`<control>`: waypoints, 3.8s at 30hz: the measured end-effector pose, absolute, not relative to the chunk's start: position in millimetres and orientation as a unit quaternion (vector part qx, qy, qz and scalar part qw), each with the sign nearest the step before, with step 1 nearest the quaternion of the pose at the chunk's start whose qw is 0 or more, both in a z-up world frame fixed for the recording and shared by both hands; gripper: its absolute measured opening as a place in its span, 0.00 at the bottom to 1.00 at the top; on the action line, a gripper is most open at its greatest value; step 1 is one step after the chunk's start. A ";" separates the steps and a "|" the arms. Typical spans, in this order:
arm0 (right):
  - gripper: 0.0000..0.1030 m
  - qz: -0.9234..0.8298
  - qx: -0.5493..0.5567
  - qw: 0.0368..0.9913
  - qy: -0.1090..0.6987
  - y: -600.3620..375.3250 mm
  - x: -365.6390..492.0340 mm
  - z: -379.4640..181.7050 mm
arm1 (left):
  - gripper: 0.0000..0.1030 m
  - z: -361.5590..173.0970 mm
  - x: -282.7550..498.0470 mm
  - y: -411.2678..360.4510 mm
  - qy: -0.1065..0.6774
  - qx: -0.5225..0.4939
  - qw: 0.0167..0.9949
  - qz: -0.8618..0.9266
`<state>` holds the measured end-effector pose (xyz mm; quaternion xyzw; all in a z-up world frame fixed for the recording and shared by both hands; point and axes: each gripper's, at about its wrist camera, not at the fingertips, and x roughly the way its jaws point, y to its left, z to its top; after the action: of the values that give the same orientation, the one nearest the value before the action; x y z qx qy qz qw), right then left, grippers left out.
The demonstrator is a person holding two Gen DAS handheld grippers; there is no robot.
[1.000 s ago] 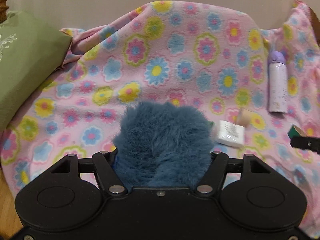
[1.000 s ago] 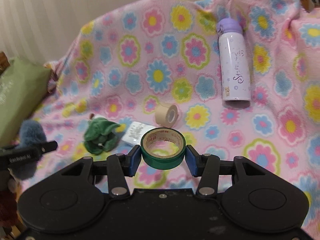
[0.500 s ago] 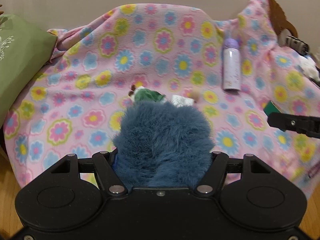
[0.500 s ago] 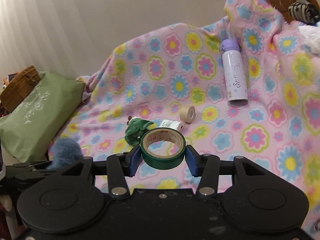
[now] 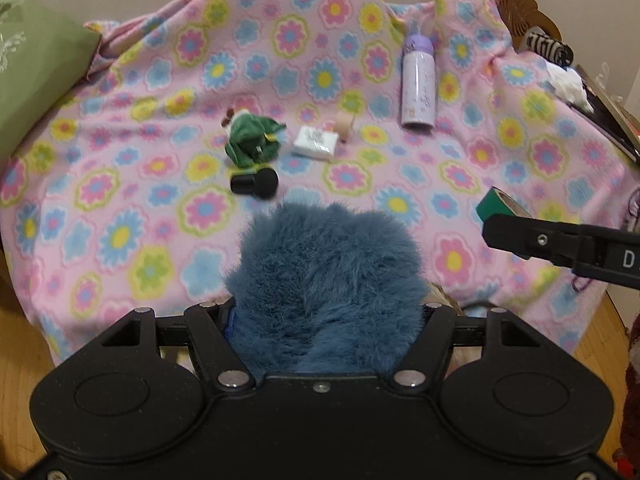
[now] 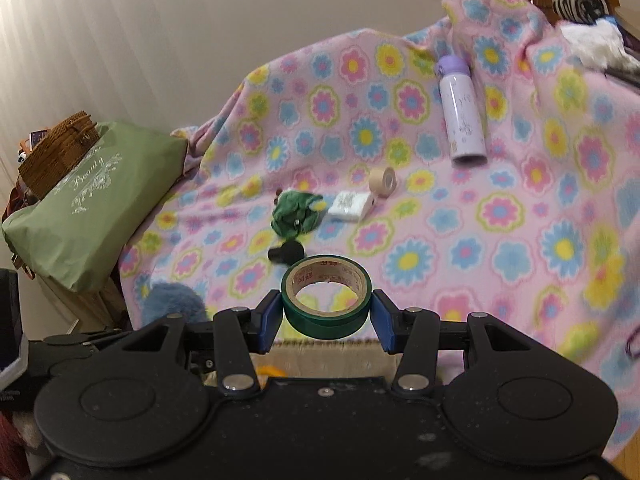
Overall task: Organize soft objects
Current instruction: 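Carry the blue plush and green tape over the woven basket with both grippers, then open both grippers to drop the plush and tape into the basket, then withdraw both tools from the basket toward the remaining items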
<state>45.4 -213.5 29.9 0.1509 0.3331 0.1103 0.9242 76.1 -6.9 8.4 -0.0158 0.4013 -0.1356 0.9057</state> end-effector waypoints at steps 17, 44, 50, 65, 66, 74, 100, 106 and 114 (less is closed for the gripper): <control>0.46 0.084 0.146 0.915 0.366 -202.5 14.8 16.6 | 0.62 -10.2 44.7 -16.7 0.423 -0.013 0.899 -0.113; 0.47 0.047 0.123 0.906 0.402 -191.3 31.1 -10.7 | 0.70 -34.1 53.0 -12.6 0.444 -0.013 0.892 -0.078; 0.60 0.039 0.128 0.911 0.389 -191.4 38.8 -10.5 | 0.74 -34.5 53.9 -11.8 0.444 -0.011 0.893 -0.075; 0.62 0.033 0.137 0.912 0.386 -195.3 35.8 -9.8 | 0.91 -25.7 49.5 -13.0 0.420 -0.012 0.903 -0.087; 0.62 0.033 0.137 0.911 0.387 -195.3 35.8 -9.8 | 0.91 -26.0 49.5 -13.0 0.421 -0.012 0.903 -0.087; 0.62 0.033 0.136 0.911 0.389 -194.7 35.0 -10.2 | 0.91 -27.0 49.0 -14.1 0.423 -0.004 0.902 -0.084; 0.64 0.034 0.121 0.905 0.406 -197.4 50.3 -17.5 | 0.91 -24.3 66.5 -11.4 0.426 0.017 0.901 -0.076; 0.65 0.031 0.111 0.905 0.411 -198.3 66.0 -16.9 | 0.91 -22.3 84.3 -9.9 0.430 0.024 0.899 -0.077; 0.67 0.031 0.096 0.901 0.422 -199.0 98.5 -17.2 | 0.91 -18.6 117.8 -1.7 0.437 0.024 0.896 -0.072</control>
<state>98.5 -199.0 -17.2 0.0955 0.4222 0.0313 0.9009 117.8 -1.7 -18.6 0.0243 0.4372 -0.0724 0.8961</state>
